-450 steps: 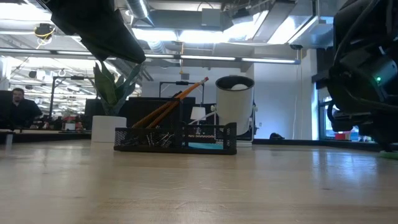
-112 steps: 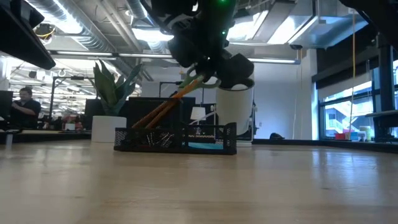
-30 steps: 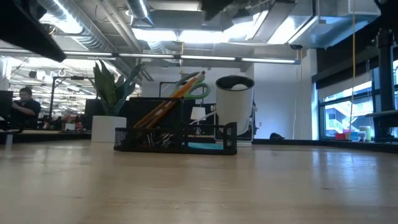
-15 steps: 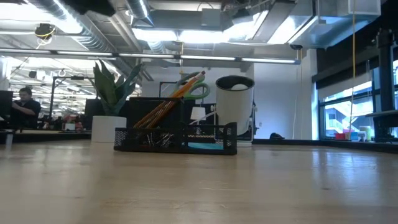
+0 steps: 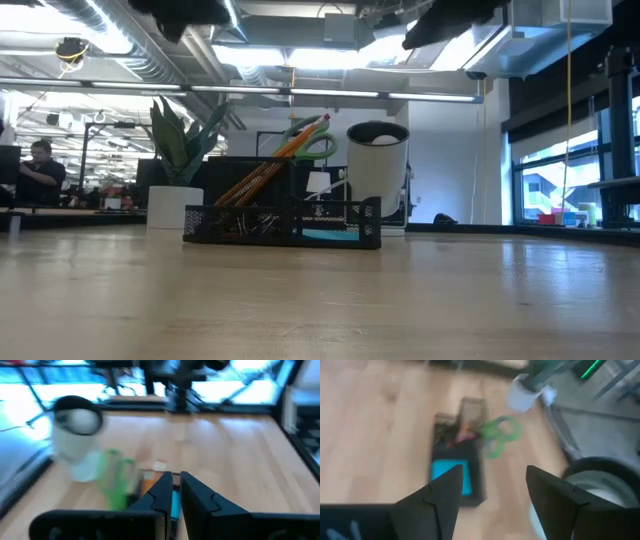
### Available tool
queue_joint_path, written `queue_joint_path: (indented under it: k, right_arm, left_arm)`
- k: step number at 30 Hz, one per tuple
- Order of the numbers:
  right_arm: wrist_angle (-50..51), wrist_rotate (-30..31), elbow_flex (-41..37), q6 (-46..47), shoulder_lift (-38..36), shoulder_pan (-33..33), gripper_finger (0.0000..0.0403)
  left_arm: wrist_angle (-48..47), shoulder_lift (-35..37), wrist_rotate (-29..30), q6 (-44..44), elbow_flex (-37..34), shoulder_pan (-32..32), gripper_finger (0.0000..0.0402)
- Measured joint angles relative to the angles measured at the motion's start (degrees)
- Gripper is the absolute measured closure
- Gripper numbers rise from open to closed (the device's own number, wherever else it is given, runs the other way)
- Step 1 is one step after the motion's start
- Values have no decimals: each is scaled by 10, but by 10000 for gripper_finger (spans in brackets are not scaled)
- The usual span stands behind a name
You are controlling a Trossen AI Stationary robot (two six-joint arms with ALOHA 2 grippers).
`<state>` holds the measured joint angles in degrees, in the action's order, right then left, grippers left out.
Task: Pick and place office supplies into organizer
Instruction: Return to home position
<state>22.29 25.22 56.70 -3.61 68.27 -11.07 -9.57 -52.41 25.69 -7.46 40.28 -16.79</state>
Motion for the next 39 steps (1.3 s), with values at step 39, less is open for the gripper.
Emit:
queue_joint_path:
  k: [39]
  right_arm:
    - [-130, -228, -435, -66, -674, 324, 183]
  left_arm:
    - [37, 522, -221, -3, -322, 417, 370]
